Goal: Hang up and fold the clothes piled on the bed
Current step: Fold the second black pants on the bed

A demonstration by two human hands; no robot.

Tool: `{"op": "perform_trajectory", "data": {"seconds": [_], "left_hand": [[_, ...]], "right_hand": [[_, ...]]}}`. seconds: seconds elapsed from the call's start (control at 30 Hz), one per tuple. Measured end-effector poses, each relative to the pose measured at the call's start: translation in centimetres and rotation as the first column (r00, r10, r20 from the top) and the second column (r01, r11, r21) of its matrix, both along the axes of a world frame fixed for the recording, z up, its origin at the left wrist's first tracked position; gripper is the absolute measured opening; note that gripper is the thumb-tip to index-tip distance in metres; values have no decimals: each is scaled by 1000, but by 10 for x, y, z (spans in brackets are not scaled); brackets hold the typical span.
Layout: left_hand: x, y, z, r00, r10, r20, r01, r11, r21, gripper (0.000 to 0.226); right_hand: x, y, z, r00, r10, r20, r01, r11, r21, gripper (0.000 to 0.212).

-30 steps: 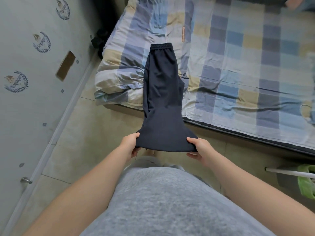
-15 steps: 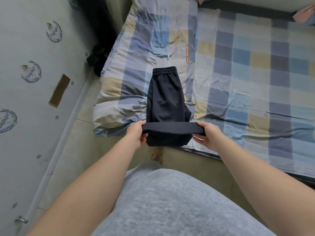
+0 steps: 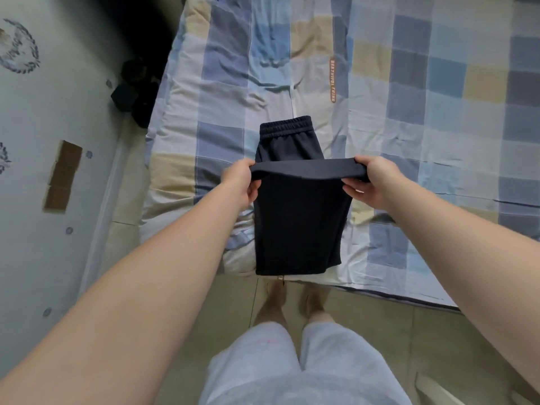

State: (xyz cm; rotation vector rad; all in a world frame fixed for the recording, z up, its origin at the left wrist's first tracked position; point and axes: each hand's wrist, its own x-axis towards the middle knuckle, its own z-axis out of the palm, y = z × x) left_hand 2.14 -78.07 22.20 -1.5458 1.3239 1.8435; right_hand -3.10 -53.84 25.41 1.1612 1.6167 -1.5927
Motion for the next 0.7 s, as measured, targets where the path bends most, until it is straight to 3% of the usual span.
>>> {"op": "perform_trajectory", "data": {"seconds": [0.37, 0.53, 0.7], "left_hand": [[-122, -20, -141, 991, 78, -111, -81, 997, -20, 30], [-114, -9, -191, 986, -9, -164, 31, 991, 133, 51], [-69, 10, -207, 985, -100, -142, 113, 990, 85, 46]], "right_hand": [[-123, -34, -154, 999, -37, 30, 40, 989, -141, 19], [-129, -31, -214, 999, 21, 37, -9, 953, -302, 64], [-92, -14, -244, 994, 24, 106, 14, 936, -351, 60]]}}
